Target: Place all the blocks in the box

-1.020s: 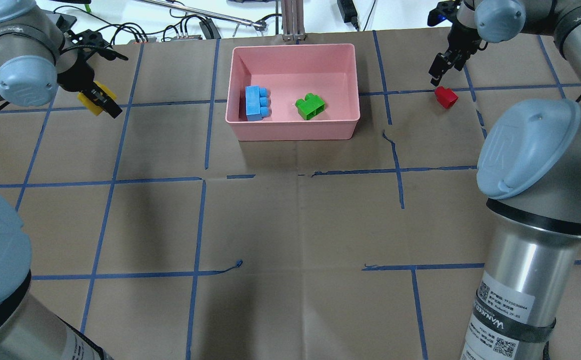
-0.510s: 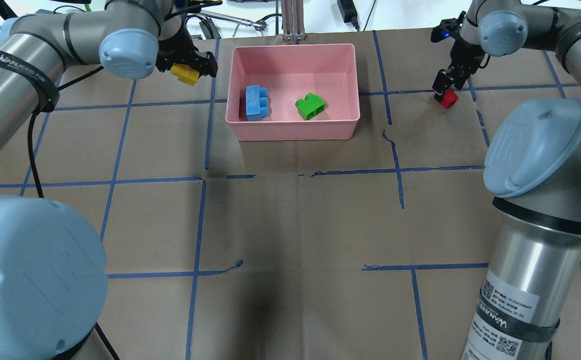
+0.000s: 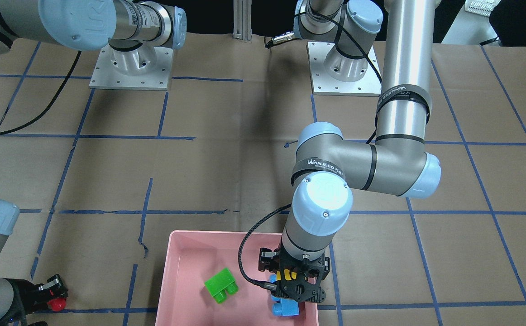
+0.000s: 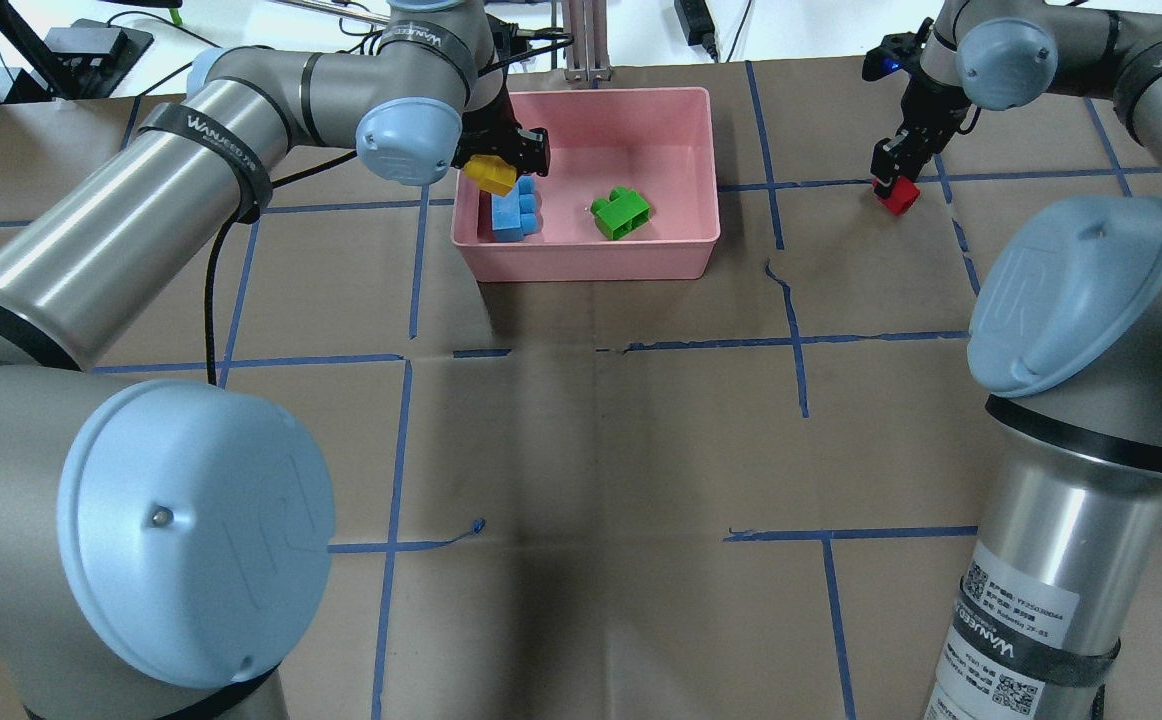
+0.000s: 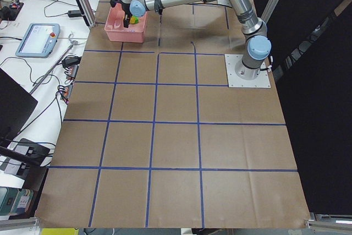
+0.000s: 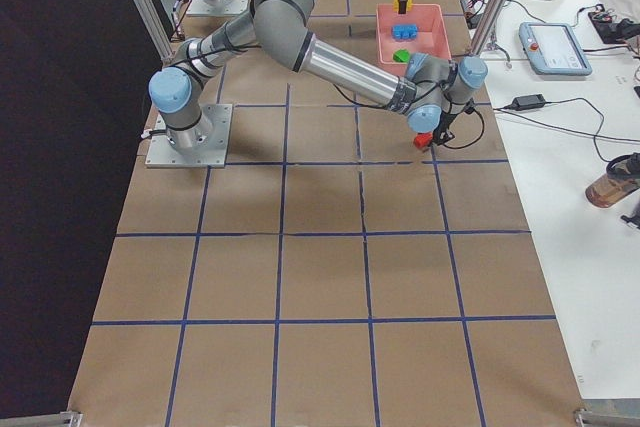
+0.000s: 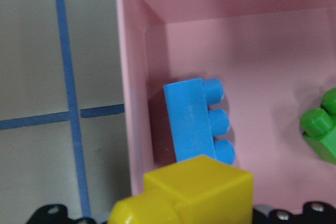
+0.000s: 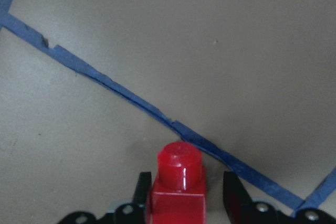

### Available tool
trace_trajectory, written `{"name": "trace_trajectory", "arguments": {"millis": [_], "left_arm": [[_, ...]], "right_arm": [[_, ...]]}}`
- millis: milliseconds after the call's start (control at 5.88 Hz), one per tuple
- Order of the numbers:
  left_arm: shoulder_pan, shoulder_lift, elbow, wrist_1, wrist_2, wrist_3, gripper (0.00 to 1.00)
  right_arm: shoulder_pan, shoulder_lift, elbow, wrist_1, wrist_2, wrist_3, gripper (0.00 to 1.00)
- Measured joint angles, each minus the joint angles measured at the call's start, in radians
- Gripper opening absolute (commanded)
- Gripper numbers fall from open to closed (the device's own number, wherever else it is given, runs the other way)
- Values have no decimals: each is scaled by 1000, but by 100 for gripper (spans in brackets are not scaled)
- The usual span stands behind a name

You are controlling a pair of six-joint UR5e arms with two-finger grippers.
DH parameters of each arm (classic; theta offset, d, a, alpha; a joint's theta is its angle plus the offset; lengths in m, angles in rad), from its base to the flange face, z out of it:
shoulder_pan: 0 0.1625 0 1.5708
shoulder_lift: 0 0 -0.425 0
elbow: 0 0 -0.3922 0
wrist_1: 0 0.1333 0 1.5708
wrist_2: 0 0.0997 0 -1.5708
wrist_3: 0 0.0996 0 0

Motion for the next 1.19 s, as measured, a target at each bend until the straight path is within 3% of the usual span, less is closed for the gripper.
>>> {"name": "trace_trajectory", "arguments": {"millis": [510,850,1190], "left_arm": [[36,71,1,-77,3,-3,100],[126,192,-12,-252,3,0,100],[207,289,-18,-384,5,7,100]], "right_arm": [[0,-15,-11,-16,-2,1,25],[17,-98,-22,11,-3,62,26],[85,-212,-24,100,0,257,26]]}}
